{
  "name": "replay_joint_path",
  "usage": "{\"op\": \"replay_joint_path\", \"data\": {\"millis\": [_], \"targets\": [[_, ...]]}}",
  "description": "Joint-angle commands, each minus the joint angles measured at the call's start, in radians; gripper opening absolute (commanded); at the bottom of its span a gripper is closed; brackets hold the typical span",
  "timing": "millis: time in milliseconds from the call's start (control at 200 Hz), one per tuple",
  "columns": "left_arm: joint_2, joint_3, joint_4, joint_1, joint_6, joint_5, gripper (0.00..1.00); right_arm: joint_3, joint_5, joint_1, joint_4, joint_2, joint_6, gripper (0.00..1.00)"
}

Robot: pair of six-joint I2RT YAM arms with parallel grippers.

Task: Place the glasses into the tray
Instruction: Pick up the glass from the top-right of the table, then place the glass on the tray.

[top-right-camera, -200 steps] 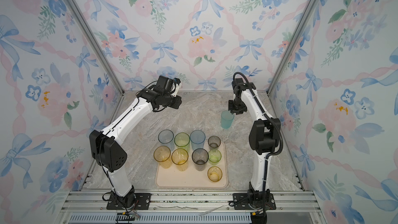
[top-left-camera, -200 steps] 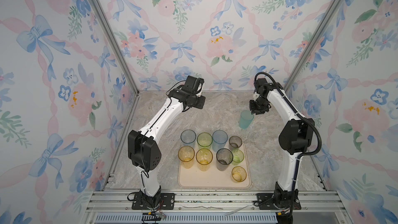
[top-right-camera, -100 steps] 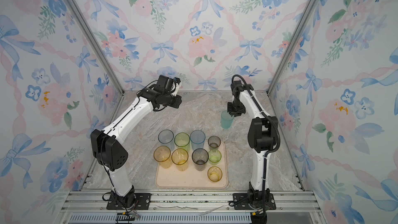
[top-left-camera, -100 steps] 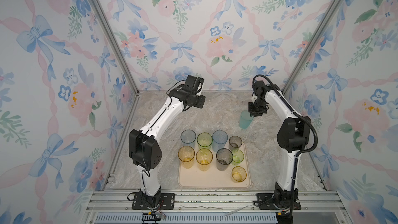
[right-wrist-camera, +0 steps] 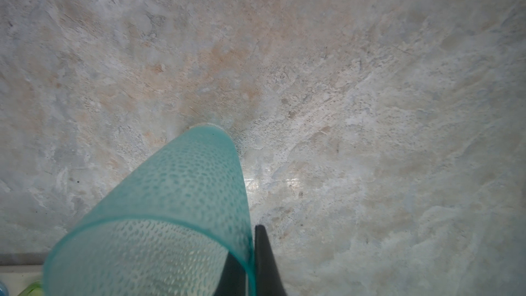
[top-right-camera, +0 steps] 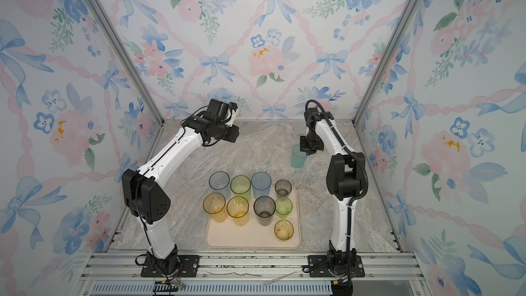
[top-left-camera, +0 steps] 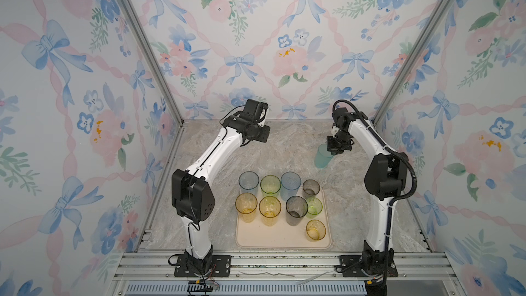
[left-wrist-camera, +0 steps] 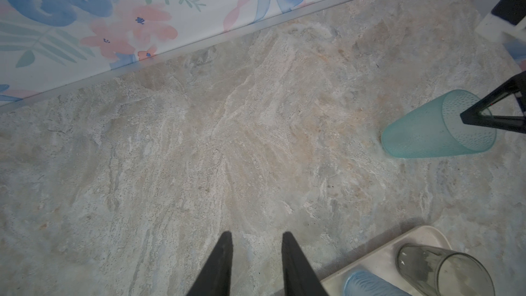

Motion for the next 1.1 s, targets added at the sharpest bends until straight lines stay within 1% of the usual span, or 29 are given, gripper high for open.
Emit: {"op": "replay_joint_path", "data": {"millis": [0, 130, 220, 380, 525, 700, 745, 946, 1011, 1096], "targets": [[0.015, 0.023, 0.002, 0.012, 0.015, 0.007, 0.33, 0.032, 0.004, -0.008, -0.014, 0.016, -0.001, 0.00], [0.014, 0.019, 0.002, 0.015, 0.017, 0.015, 0.32, 0.022, 0.020, -0.006, -0.001, -0.010, 0.002, 0.00], [0.011, 0.015, 0.001, 0.014, 0.018, 0.019, 0.32, -0.003, 0.021, -0.004, 0.032, -0.059, 0.016, 0.00], [0.004, 0.017, 0.001, 0.018, 0.032, 0.036, 0.32, -0.058, -0.004, 0.002, 0.088, -0.200, 0.038, 0.00], [-0.005, 0.020, 0.001, 0.028, 0.048, 0.075, 0.32, -0.074, 0.017, 0.049, 0.064, -0.343, 0.025, 0.00], [-0.042, 0.014, 0.001, 0.037, 0.061, 0.107, 0.32, -0.111, 0.033, 0.152, 0.014, -0.519, -0.007, 0.00], [-0.055, 0.011, 0.000, 0.039, 0.061, 0.103, 0.32, -0.137, 0.027, 0.184, 0.015, -0.602, -0.013, 0.00], [-0.145, -0.028, 0.003, 0.041, 0.029, 0.069, 0.32, -0.218, -0.095, 0.313, 0.010, -0.863, 0.003, 0.00], [-0.168, -0.036, 0.002, 0.043, 0.013, 0.061, 0.33, -0.217, -0.098, 0.390, -0.027, -0.926, -0.010, 0.00], [-0.192, -0.042, 0.002, 0.044, -0.001, 0.057, 0.33, -0.223, -0.073, 0.521, -0.077, -0.996, -0.007, 0.00]]}}
